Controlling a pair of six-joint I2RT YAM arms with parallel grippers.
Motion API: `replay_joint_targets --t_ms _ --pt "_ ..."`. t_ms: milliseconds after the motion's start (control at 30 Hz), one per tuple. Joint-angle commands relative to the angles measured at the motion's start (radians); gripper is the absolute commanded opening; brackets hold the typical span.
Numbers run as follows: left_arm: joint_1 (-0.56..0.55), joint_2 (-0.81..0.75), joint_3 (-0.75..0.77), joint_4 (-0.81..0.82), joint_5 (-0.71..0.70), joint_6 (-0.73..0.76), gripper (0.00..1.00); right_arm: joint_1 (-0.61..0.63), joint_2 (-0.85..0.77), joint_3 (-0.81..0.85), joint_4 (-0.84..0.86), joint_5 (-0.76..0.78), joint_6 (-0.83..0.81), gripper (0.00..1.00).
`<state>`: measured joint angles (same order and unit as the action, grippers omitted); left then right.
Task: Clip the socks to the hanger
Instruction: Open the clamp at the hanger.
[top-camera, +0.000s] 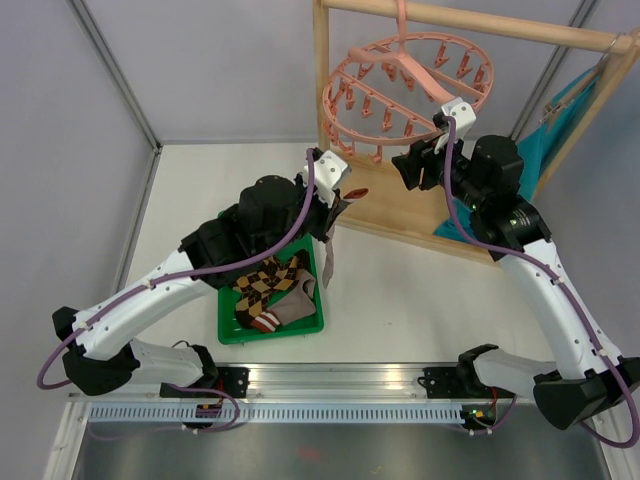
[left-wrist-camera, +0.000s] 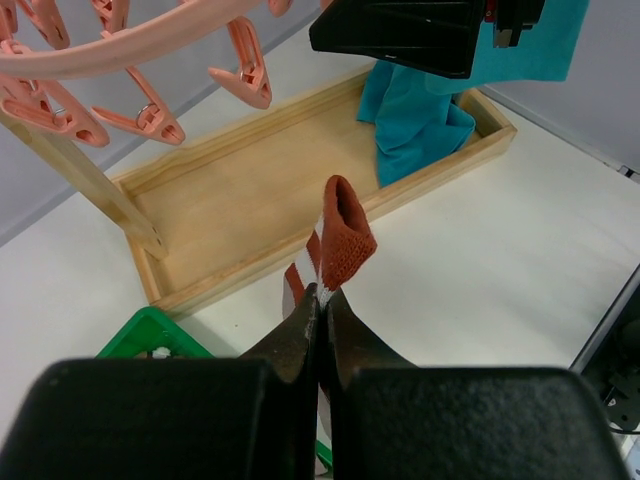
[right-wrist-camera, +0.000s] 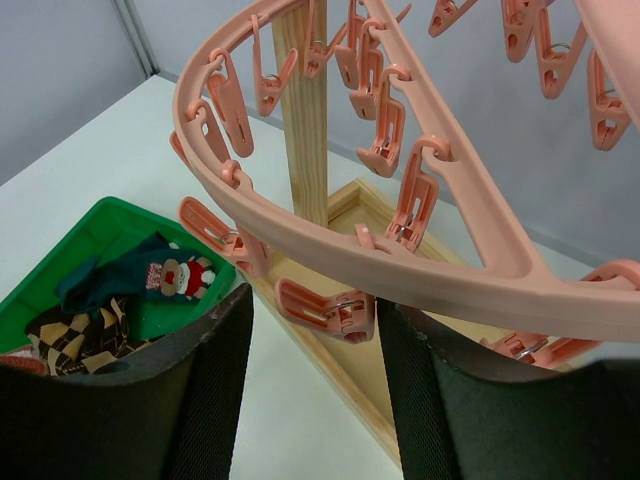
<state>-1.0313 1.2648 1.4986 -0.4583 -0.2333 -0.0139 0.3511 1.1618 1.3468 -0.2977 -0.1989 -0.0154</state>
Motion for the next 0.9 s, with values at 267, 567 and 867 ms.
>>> replay_joint_targets --t_ms 267,567,867 --pt "0.01 0.008 -0.009 0.075 0.052 -0.041 0.02 0.025 -0.002 0.046 0.054 0.038 0.002 0.47" --pt "0.01 0.036 -0.026 0.13 0.092 -0.057 0.02 0.034 -0.001 0.067 0.049 0.052 0.052 0.29" --pt "0.022 0.05 -0.101 0.286 0.135 -0.061 0.02 0.057 -0.004 0.097 0.011 0.075 0.144 0.0"
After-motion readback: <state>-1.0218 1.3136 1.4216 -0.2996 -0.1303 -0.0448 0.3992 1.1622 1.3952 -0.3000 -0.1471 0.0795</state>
